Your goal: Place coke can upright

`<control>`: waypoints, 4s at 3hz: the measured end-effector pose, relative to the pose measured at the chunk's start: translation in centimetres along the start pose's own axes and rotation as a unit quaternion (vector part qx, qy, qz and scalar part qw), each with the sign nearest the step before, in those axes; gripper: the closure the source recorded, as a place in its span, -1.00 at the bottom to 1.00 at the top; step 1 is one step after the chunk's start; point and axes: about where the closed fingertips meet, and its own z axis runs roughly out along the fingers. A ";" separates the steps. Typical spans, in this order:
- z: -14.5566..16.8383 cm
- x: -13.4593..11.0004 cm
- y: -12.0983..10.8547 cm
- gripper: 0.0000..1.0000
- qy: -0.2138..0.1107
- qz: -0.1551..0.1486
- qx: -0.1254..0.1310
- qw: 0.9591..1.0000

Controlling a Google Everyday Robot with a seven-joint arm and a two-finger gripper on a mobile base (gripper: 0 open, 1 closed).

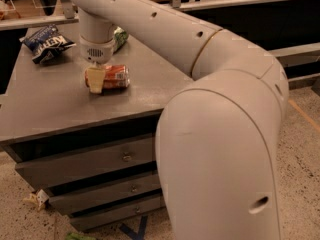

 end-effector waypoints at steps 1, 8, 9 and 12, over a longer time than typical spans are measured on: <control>-3.5 -0.9 0.1 0.72 -0.043 -0.017 0.026 0.999; -12.1 1.4 -1.3 1.00 -0.571 0.096 0.147 0.802; -11.0 1.7 -1.4 1.00 -0.584 0.134 0.132 0.790; -9.5 1.6 -1.2 1.00 -0.620 0.164 0.127 0.757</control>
Offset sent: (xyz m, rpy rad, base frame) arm -0.0135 -0.0190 0.1635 0.6278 -0.1694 -0.0438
